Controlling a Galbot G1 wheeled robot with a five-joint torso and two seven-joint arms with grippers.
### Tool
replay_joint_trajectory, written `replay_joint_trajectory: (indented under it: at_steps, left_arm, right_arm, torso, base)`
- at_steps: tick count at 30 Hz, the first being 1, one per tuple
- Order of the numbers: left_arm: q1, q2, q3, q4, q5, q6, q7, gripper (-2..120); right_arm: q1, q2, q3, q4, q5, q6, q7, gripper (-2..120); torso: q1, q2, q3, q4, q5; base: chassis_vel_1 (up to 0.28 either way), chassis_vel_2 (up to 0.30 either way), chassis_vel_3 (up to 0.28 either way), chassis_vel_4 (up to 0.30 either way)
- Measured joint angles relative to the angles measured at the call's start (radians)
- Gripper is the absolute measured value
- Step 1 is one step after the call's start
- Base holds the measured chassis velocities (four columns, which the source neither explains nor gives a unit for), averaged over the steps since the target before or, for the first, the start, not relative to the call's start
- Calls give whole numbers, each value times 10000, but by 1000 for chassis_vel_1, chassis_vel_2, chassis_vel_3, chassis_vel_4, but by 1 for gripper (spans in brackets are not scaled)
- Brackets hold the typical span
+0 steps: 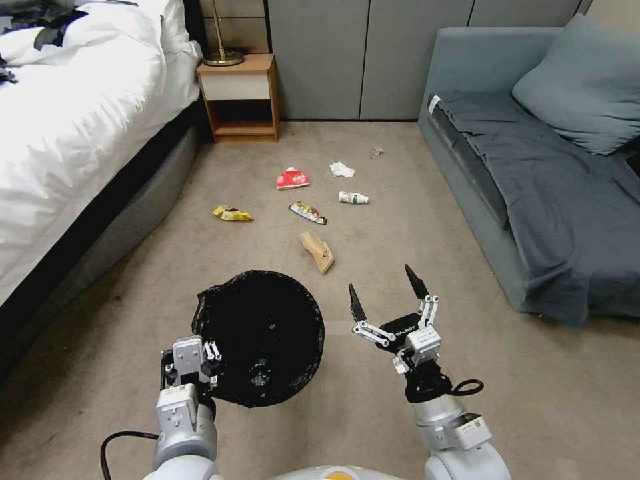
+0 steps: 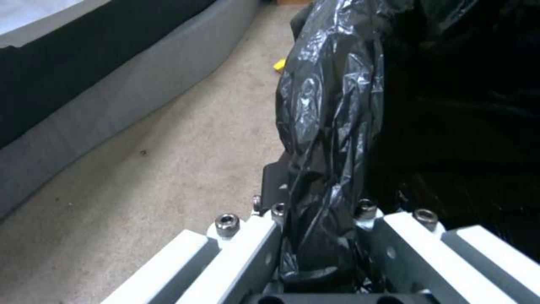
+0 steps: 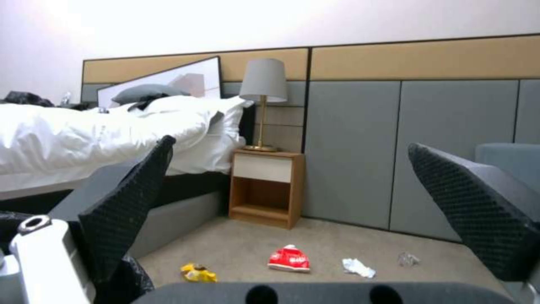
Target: Pick up the trash bin, then pick up the garbage from the floor and place it into the trash bin.
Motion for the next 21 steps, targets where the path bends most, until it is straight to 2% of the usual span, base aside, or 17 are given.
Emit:
replay_joint_trajectory:
  at_steps: [13,21]
  left_arm:
    - [77,-13,40,-17,105,-30,0,1]
    - [111,-11,103,-46,138,-30,1,1]
  right_arm:
    - [-20,45,2,-76,-11,156,-64,100]
    - [38,23,15,-114,-26,156,-71,100]
  torso:
    - [0,0,-1,1,0]
    - [-1,0,-1,2,0]
  base:
    - [0,0,0,0]
    - [-116,117,121,-108]
